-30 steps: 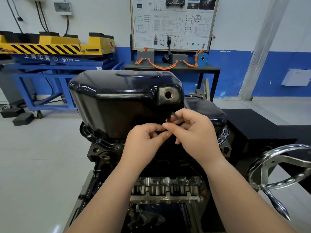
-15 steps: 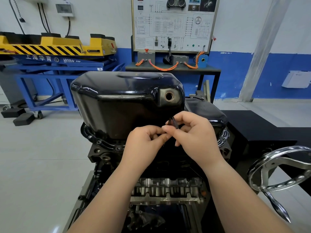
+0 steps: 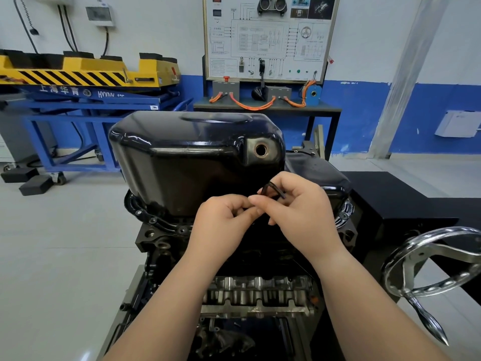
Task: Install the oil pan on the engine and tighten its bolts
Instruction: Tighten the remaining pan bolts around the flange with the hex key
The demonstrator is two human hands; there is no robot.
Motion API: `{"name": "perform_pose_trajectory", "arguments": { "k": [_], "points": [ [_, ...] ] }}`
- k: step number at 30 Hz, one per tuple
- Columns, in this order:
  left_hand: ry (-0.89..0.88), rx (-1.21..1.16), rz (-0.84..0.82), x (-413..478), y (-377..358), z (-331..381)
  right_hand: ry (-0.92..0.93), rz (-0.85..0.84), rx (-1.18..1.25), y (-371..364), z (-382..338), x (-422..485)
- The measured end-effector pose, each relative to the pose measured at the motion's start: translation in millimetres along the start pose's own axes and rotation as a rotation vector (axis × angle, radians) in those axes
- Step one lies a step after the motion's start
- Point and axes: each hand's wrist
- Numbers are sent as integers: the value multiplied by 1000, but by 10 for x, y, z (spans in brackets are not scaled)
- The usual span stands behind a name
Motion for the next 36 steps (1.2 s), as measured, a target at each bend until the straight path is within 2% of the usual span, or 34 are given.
{"name": "perform_pose_trajectory", "arguments": {
  "k": [4, 8, 13, 19, 27, 33, 36],
  "points": [
    [-8, -6, -24, -7, 25, 33, -3, -127, 48, 37, 0, 3],
    [-7, -16, -54, -7, 23, 51, -2, -60, 49, 36, 2, 18],
    [-7, 0, 28, -10, 9, 47, -9, -12, 16, -1, 12, 10],
    [7, -10, -55, -6, 40, 68, -17, -131, 67, 29, -2, 2],
    [18, -5, -25, -5, 16, 28, -3, 18, 10, -26, 45, 22],
    [38, -23, -68, 16, 46, 25, -5, -137, 34, 10, 25, 13],
    [39, -17, -82, 23, 46, 26, 10, -73, 3, 10, 31, 23]
  ]
}}
Point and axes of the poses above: each hand's wrist, its own x-axis towards the middle knuckle, its own y-axis out of the back of the hand, z = x × y, and after that the axes turned 4 degrees about z, right-handed
